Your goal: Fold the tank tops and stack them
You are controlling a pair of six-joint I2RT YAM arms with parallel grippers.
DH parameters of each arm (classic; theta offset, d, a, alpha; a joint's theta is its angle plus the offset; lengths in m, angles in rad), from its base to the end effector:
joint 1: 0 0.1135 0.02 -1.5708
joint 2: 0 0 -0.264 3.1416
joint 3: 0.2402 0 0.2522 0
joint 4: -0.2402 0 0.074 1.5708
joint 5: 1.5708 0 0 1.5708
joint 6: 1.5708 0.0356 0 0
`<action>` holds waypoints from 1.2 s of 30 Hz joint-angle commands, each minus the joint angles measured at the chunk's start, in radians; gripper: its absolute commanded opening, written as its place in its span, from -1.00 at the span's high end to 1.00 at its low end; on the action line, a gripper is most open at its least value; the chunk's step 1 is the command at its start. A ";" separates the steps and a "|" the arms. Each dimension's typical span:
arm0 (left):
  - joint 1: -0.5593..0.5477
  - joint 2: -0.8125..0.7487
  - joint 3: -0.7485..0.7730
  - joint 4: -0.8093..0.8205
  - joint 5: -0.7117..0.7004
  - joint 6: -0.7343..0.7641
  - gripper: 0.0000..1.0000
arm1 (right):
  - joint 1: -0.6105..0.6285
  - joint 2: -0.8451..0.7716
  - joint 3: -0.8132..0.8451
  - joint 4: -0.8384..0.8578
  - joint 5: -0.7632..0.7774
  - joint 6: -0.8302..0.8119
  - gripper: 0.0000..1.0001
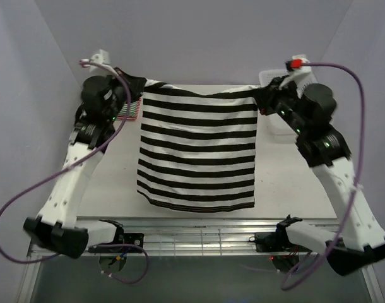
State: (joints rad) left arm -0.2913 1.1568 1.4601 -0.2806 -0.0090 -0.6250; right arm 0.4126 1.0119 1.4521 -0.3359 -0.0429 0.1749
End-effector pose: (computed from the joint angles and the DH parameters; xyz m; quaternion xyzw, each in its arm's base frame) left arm 0.2292 -0.0684 0.4881 -0.1193 0.6888 -0.3135 0.6427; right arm 0.1689 0.0756 0.5074 -0.0952 0.6625 0.2288 0.7069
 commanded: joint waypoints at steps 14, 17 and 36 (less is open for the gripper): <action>0.115 0.428 -0.128 -0.147 0.084 0.032 -0.96 | -0.186 0.495 -0.154 0.005 -0.256 0.031 -0.92; 0.112 0.302 -0.308 -0.192 0.063 -0.077 -0.96 | -0.158 0.381 -0.335 0.017 -0.213 0.057 -0.80; 0.167 0.360 -0.629 -0.186 -0.095 -0.240 -0.96 | -0.023 0.398 -0.618 0.026 0.018 0.239 -0.89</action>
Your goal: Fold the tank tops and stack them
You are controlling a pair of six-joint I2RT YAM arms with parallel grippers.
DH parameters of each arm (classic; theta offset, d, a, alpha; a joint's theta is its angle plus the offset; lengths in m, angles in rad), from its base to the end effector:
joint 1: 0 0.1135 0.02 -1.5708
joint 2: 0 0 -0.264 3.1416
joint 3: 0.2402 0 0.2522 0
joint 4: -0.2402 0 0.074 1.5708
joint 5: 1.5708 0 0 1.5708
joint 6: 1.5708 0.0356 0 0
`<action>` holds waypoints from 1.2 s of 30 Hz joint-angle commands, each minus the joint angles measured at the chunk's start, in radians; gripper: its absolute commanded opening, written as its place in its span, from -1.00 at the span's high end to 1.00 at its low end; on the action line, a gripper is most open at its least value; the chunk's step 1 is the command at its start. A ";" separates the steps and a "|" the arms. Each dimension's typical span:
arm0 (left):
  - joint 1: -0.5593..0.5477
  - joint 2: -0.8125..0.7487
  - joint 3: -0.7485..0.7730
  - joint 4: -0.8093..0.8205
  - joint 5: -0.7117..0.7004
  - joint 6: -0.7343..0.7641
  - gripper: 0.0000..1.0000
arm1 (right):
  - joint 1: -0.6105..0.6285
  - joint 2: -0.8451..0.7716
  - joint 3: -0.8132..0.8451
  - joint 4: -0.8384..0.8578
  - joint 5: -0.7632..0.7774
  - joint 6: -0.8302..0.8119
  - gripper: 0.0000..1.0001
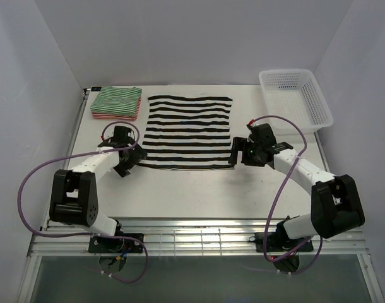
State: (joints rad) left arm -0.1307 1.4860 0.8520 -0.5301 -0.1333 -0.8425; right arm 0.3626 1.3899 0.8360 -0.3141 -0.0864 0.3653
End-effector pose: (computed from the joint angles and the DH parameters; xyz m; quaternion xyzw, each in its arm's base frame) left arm 0.2720 -0.0310 0.1794 -0.3531 0.9113 -0.0366 0.2086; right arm 0.2637 0.1033 0.2118 -0.0136 0.9380 0.1603 0.3069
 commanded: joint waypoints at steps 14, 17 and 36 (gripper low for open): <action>0.008 0.160 -0.074 0.281 0.207 -0.001 -0.29 | 0.120 0.230 0.064 0.053 0.154 0.095 -0.74; 0.006 0.172 -0.080 0.301 0.235 0.006 0.12 | 0.140 0.268 0.068 0.059 0.175 0.126 -0.47; -0.017 -0.366 0.261 0.203 0.284 0.082 1.00 | 0.153 -0.219 0.328 -0.017 0.179 -0.060 0.85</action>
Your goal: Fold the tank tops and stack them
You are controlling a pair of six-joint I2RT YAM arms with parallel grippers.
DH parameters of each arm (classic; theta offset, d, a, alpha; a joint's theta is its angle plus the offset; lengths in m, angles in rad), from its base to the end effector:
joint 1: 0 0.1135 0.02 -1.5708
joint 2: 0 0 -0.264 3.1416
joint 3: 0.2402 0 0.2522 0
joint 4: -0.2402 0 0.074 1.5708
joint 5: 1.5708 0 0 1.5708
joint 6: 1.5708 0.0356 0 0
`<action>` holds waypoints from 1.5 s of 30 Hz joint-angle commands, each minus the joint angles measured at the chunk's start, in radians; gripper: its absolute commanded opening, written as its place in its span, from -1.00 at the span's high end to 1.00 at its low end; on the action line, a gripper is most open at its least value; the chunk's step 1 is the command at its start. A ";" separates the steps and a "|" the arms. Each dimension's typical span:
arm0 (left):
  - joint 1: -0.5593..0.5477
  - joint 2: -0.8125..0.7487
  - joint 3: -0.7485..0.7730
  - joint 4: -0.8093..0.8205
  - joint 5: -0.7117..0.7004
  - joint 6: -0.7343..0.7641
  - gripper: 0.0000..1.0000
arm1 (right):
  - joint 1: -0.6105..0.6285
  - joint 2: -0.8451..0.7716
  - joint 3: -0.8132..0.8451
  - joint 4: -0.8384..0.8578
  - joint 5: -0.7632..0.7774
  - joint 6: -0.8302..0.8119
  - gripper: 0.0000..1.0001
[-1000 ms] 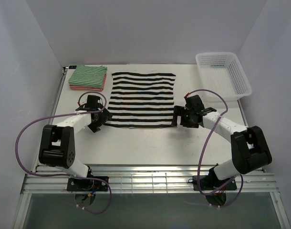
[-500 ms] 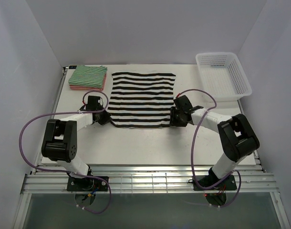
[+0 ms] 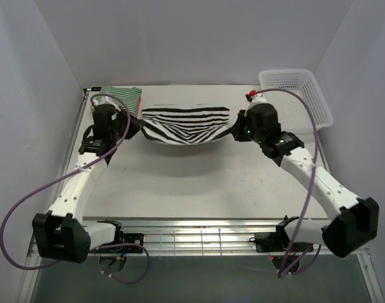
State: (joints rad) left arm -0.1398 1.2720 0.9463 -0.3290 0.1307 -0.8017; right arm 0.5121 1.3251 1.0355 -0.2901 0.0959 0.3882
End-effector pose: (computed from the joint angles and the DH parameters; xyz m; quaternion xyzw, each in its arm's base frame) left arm 0.2769 -0.0436 0.2777 -0.2635 0.8558 -0.2523 0.3667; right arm 0.2625 0.1437 0.2972 -0.0316 0.8784 0.1687 0.4460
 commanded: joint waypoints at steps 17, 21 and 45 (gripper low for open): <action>-0.011 -0.188 0.763 -0.074 0.081 0.107 1.00 | 0.003 -0.344 0.630 -0.201 -0.104 -0.207 0.85; -0.009 -0.036 0.813 -0.076 0.073 0.140 1.00 | 0.002 -0.236 0.650 -0.192 0.002 -0.270 0.85; 0.223 0.184 0.544 0.209 0.647 0.150 1.00 | -0.385 -0.119 0.424 0.008 -0.421 -0.265 0.85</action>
State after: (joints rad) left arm 0.0589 1.5505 1.7649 -0.2546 0.7151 -0.6750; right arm 0.1551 1.2648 1.6016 -0.3634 -0.3378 0.1253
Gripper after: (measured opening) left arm 0.023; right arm 0.086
